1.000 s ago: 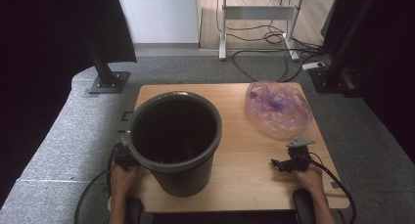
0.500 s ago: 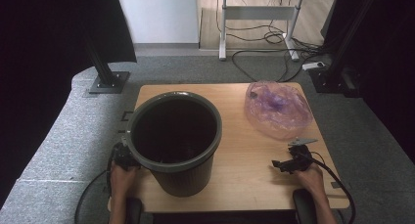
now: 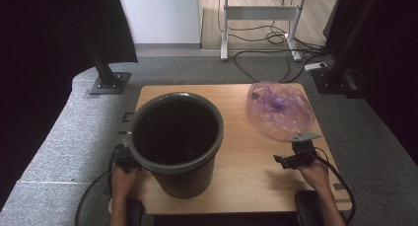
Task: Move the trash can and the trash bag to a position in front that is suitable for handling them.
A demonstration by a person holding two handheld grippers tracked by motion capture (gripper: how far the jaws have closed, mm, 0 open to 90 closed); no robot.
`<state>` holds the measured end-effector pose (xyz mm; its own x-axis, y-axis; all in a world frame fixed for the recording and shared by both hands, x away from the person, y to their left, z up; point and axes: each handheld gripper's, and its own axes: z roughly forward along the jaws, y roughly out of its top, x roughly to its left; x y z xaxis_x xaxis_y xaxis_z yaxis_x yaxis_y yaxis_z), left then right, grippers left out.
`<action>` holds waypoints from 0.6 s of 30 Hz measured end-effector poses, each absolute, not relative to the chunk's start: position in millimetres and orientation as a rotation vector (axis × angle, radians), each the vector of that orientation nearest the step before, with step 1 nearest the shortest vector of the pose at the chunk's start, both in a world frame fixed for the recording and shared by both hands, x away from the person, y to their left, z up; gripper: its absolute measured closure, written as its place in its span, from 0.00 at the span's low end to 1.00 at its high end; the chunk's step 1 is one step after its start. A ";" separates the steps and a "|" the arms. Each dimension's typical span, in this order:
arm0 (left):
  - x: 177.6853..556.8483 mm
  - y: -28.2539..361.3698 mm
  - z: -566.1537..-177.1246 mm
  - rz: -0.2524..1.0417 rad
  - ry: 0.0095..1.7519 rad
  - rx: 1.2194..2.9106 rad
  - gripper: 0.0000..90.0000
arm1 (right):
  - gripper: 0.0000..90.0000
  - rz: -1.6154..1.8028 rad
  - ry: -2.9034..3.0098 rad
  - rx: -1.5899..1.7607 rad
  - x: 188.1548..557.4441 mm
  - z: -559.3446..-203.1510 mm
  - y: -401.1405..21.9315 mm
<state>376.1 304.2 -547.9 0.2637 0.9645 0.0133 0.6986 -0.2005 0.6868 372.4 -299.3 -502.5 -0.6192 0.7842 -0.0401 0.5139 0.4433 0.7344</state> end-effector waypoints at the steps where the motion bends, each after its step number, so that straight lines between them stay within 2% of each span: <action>1: 376.1 304.1 -547.9 0.611 1.499 1.974 0.00 | 0.00 0.989 2.323 1.099 375.6 -499.1 -298.7; 10: 376.1 304.0 -547.9 0.612 1.500 1.974 0.00 | 0.00 1.021 2.231 1.195 421.3 -473.0 -299.6; 18: 376.0 303.9 -547.9 0.612 1.501 1.973 0.00 | 0.00 0.911 2.162 1.290 466.2 -469.7 -300.7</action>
<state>376.0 303.9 -547.9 0.2615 0.9651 0.0134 0.6991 -0.1989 0.6868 466.2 -300.7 -469.7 -0.4542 0.8894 -0.0511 0.5846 0.3409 0.7363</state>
